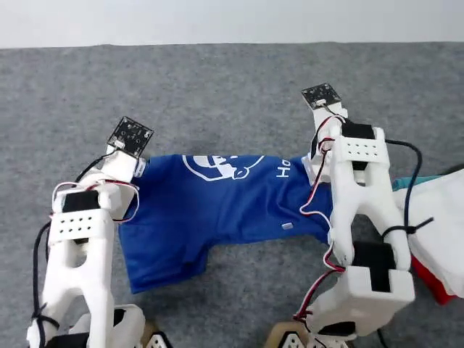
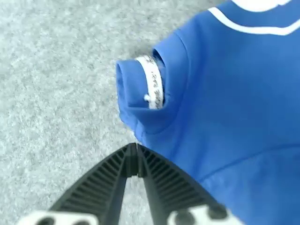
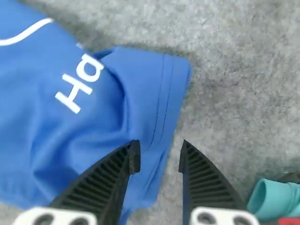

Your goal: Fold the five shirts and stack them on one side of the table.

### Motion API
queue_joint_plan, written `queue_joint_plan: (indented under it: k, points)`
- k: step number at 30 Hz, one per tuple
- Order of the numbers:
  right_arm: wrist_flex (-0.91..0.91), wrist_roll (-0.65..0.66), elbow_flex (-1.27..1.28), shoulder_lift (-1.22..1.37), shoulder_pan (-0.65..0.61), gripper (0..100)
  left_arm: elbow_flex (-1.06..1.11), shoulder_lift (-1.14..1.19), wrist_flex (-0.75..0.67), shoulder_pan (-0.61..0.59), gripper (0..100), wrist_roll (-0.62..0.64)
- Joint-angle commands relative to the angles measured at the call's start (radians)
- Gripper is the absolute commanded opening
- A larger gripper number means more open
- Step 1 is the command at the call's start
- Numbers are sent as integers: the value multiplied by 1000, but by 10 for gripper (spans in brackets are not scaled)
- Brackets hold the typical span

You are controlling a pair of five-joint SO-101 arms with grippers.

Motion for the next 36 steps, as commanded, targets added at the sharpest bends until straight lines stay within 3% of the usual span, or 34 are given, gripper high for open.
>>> queue_joint_plan:
  k: [1, 4, 10, 17, 36]
  points:
    - [-45, -20, -61, 4, 12, 148, -12, 72, -74, -2, 4, 11]
    - [-54, -20, -63, 7, 12, 148, -99, 213, -43, -2, 4, 11]
    - [-41, -20, -103, 7, 13, 148, -404, 497, 196, 23, 3, 37]
    - [-41, -20, -109, 2, 12, 148, -595, 746, 336, 92, 2, 38]
    - [-81, -17, -132, 77, 10, 138, -690, 864, 394, 98, 2, 40]
